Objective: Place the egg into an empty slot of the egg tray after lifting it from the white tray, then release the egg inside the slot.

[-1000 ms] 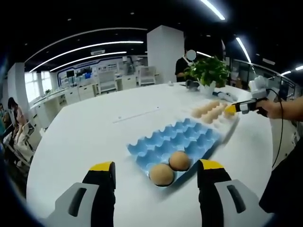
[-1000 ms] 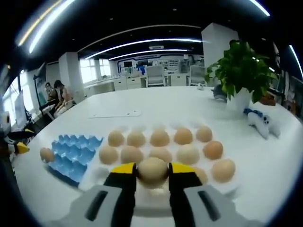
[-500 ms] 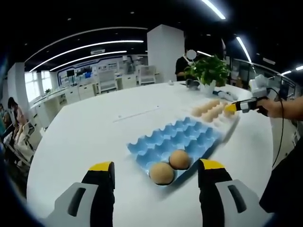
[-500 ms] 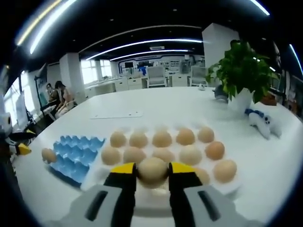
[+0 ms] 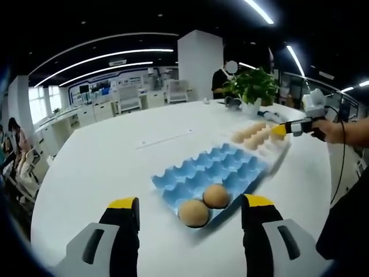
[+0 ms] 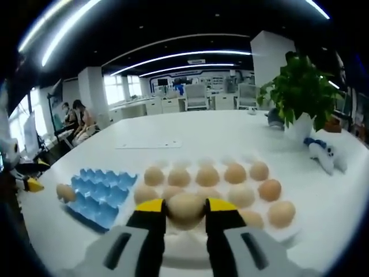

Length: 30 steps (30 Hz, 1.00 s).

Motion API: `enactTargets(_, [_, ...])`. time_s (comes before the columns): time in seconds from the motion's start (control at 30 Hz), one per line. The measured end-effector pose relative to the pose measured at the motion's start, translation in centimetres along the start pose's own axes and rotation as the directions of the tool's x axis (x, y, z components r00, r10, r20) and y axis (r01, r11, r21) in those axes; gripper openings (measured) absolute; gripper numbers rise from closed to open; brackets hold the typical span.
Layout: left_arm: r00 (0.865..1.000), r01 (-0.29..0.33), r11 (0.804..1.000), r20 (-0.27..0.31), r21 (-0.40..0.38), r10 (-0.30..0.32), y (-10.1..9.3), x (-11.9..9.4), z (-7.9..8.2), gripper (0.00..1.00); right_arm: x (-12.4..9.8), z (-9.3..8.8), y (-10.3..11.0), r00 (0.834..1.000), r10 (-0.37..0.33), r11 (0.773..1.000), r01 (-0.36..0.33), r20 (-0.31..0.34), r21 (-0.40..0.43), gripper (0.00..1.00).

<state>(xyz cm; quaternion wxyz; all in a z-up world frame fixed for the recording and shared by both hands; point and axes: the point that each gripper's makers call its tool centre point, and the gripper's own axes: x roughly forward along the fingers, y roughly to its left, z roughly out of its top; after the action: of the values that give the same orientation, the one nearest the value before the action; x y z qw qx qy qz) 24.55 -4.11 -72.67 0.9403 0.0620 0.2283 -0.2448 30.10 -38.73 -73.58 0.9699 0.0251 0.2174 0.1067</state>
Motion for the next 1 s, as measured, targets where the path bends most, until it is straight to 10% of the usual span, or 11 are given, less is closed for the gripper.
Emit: enactTargets(1.0, [1.0, 0.015, 1.0, 0.001, 0.003, -0.015, -0.6, -0.3, 0.4, 0.71, 1.3, 0.4, 9.3, 0.974, 0.225, 0.973, -0.224, 0.005, -0.048, 0.26])
